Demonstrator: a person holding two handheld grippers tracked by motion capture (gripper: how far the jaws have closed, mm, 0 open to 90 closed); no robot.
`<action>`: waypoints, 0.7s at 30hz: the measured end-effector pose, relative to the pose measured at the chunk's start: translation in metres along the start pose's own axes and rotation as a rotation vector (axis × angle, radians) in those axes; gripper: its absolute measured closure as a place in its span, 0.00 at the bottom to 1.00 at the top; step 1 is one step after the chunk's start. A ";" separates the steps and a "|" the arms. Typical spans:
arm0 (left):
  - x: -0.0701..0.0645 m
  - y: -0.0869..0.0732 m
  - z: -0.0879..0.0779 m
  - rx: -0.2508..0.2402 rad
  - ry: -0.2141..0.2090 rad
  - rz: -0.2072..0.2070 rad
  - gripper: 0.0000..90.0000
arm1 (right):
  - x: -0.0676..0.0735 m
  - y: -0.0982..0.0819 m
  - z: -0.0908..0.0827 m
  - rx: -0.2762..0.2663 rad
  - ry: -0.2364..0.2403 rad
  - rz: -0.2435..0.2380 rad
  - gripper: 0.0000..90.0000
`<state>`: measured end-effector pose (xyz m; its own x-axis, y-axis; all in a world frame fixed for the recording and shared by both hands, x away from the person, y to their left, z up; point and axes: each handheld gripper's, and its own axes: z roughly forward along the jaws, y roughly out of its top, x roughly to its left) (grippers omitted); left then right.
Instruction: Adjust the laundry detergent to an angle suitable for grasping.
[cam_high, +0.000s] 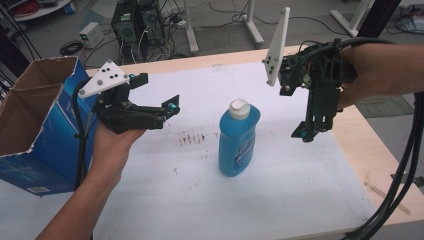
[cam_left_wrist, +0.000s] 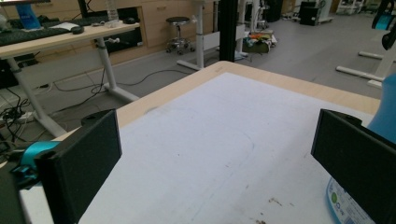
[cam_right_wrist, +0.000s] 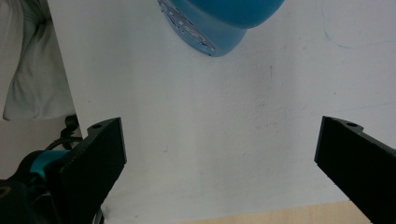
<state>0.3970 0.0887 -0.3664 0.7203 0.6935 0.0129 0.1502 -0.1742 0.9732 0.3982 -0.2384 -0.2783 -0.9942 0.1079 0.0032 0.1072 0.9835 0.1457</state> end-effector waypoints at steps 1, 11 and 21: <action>-0.002 0.000 -0.001 -0.001 0.000 -0.001 0.02 | 0.000 0.000 0.000 0.000 -0.001 0.001 0.02; -0.027 -0.002 -0.013 0.020 0.009 0.012 0.02 | 0.002 0.000 0.000 0.001 -0.004 -0.002 0.02; -0.063 -0.007 -0.021 0.052 -0.033 0.014 0.02 | 0.003 -0.003 0.002 0.010 -0.004 -0.003 0.02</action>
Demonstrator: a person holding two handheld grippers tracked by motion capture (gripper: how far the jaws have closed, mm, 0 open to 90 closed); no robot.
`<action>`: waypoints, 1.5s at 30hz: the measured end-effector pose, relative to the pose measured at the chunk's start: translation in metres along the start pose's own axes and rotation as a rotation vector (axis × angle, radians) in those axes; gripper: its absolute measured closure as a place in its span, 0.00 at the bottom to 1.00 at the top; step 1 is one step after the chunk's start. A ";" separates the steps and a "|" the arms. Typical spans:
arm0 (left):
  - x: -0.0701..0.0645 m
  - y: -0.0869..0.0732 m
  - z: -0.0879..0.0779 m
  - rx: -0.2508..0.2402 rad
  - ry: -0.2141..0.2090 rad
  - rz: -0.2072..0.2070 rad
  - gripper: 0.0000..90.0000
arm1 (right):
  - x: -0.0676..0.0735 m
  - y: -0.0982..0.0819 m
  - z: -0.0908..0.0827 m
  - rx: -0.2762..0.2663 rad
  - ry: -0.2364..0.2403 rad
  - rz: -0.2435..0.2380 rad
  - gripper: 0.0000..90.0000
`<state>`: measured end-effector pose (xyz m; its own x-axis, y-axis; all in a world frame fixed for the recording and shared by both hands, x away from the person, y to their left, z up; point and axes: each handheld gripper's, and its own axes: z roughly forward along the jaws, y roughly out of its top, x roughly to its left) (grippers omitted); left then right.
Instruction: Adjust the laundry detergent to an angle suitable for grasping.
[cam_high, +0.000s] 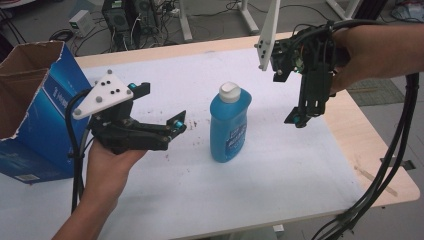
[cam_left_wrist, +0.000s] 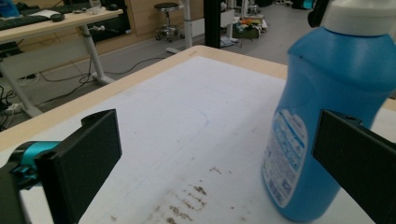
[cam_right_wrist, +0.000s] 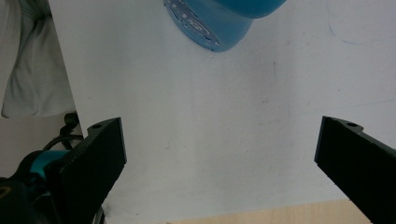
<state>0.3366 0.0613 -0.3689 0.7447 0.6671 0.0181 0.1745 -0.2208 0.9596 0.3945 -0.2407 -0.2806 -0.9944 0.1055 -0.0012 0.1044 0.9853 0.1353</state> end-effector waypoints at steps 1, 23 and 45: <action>-0.003 0.000 0.000 0.003 -0.004 0.000 0.02 | 0.000 0.000 0.000 -0.001 -0.001 -0.002 0.02; -0.041 -0.001 0.003 0.081 -0.016 -0.032 0.02 | 0.005 -0.005 0.000 -0.002 -0.011 -0.009 0.02; -0.071 -0.002 0.028 0.143 -0.059 -0.053 0.02 | 0.007 -0.008 0.001 0.000 -0.014 -0.016 0.02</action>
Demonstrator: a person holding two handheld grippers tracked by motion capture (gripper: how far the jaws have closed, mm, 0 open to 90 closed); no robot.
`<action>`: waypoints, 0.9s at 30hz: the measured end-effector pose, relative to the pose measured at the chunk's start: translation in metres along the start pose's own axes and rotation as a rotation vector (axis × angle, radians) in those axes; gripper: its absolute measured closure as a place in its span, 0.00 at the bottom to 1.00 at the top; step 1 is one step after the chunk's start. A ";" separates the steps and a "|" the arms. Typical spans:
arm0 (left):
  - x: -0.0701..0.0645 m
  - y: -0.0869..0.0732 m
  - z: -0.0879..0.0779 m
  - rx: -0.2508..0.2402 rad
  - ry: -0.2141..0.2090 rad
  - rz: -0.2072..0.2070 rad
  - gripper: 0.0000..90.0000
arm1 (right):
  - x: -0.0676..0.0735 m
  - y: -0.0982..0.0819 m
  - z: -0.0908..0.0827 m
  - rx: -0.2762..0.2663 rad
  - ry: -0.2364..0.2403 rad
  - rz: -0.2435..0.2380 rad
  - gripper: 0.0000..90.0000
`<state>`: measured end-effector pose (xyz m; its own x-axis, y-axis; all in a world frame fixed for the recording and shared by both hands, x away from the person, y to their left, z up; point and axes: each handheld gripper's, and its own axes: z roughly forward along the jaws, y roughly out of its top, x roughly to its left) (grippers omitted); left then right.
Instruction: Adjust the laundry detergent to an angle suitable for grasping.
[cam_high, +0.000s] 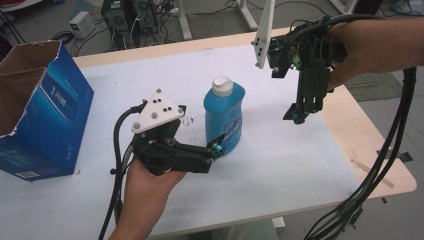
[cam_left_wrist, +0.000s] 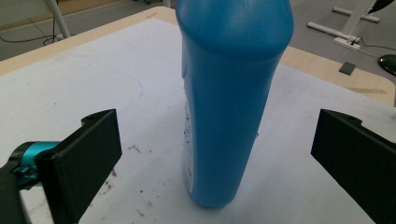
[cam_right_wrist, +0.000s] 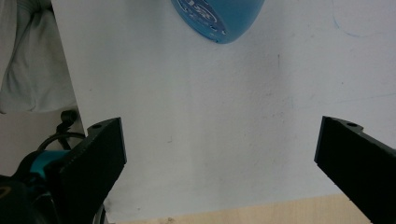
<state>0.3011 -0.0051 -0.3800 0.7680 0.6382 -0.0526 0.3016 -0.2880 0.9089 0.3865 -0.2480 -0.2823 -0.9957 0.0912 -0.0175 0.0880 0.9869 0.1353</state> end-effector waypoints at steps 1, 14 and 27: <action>0.000 0.000 0.000 0.000 0.000 0.000 0.02 | 0.000 0.000 0.000 0.000 0.000 0.000 0.02; -0.002 0.002 0.022 0.010 0.002 -0.025 0.02 | 0.000 -0.002 -0.001 0.000 -0.001 0.006 0.02; 0.000 -0.002 0.040 0.007 0.001 -0.032 0.02 | 0.000 -0.003 -0.001 -0.014 -0.001 0.021 0.02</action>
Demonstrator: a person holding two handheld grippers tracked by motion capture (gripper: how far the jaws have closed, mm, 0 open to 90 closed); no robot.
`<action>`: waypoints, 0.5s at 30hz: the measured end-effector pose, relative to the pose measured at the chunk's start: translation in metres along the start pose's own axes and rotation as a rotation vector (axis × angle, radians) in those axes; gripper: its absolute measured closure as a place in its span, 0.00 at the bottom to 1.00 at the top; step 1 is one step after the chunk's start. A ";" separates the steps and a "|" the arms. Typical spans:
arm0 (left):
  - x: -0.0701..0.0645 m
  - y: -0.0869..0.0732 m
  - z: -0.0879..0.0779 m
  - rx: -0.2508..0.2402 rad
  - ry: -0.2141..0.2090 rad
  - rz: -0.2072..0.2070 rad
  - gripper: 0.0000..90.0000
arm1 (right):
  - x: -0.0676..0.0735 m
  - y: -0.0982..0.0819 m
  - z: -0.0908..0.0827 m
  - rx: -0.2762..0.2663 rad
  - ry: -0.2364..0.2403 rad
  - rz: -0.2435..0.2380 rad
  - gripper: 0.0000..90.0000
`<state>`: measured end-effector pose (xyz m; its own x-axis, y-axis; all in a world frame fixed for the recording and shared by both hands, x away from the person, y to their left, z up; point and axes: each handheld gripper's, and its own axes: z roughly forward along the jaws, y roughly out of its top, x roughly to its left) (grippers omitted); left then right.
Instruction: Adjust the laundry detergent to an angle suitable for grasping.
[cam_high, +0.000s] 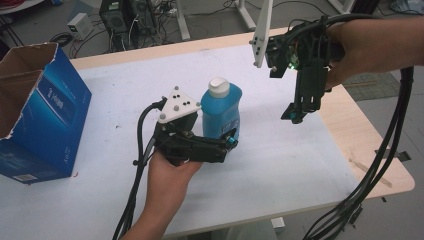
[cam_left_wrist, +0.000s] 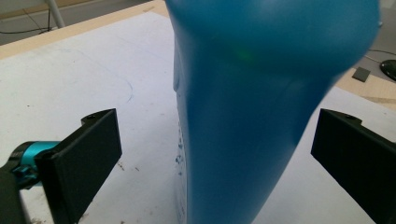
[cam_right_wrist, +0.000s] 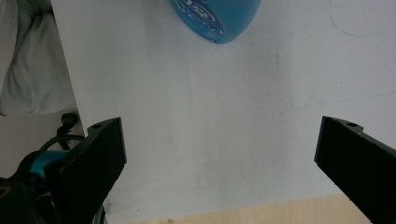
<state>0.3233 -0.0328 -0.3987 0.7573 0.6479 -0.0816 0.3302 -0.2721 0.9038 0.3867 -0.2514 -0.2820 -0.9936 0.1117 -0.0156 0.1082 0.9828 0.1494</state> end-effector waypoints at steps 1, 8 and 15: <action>0.000 0.000 0.002 -0.006 -0.002 0.002 0.02 | -0.001 0.000 0.000 0.001 0.001 -0.002 0.02; 0.000 -0.002 0.010 -0.037 -0.017 -0.005 0.03 | -0.002 -0.001 0.001 0.000 0.000 -0.002 0.02; 0.000 -0.004 0.014 -0.031 -0.013 0.003 0.09 | -0.002 0.000 0.001 0.002 0.004 0.004 0.02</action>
<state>0.3300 -0.0414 -0.4077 0.7656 0.6378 -0.0840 0.3101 -0.2515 0.9168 0.3885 -0.2513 -0.2833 -0.9933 0.1149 -0.0108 0.1120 0.9827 0.1472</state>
